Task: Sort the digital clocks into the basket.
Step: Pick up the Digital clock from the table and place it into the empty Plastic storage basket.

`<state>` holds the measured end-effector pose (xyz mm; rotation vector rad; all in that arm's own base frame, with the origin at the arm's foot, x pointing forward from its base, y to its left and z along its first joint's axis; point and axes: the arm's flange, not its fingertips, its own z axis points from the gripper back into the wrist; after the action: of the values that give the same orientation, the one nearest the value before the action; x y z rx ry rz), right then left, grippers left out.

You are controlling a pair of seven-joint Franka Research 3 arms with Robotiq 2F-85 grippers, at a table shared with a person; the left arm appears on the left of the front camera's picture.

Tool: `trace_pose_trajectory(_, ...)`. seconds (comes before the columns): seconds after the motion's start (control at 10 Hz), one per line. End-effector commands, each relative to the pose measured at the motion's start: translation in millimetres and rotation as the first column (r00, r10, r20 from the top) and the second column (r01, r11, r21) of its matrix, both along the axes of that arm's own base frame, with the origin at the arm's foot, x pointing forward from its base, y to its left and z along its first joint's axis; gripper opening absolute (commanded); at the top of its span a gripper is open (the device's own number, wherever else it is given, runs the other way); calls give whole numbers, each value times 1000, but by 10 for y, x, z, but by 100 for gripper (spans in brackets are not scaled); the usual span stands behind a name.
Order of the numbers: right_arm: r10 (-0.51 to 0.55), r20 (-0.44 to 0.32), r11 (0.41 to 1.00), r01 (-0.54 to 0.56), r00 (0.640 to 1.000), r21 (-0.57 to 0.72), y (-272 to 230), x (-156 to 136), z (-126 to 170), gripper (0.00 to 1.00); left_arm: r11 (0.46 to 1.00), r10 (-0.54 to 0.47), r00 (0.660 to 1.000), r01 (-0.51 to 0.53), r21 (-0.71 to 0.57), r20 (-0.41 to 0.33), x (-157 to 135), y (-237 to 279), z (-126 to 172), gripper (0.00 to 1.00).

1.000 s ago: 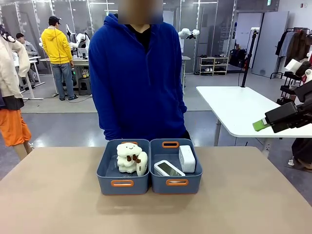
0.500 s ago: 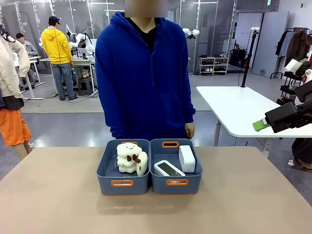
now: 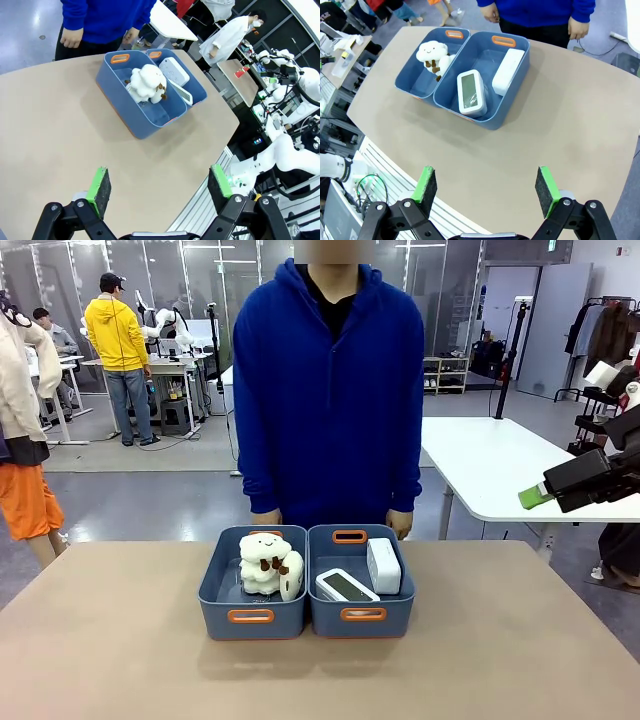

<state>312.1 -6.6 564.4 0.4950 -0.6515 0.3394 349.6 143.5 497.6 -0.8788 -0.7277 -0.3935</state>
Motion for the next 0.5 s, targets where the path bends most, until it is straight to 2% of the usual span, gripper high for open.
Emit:
trace_pose_trajectory(0.0, -22, -9, 1000, 21, 1000, -4, 27, -3, -8, 100, 1000, 2, 1000, -2, -22, -11, 26, 4, 43, 99)
trace_pose_trajectory(0.4, -22, -9, 1000, 21, 1000, -4, 27, -3, -8, 100, 1000, 2, 1000, -2, -22, -11, 26, 4, 43, 99)
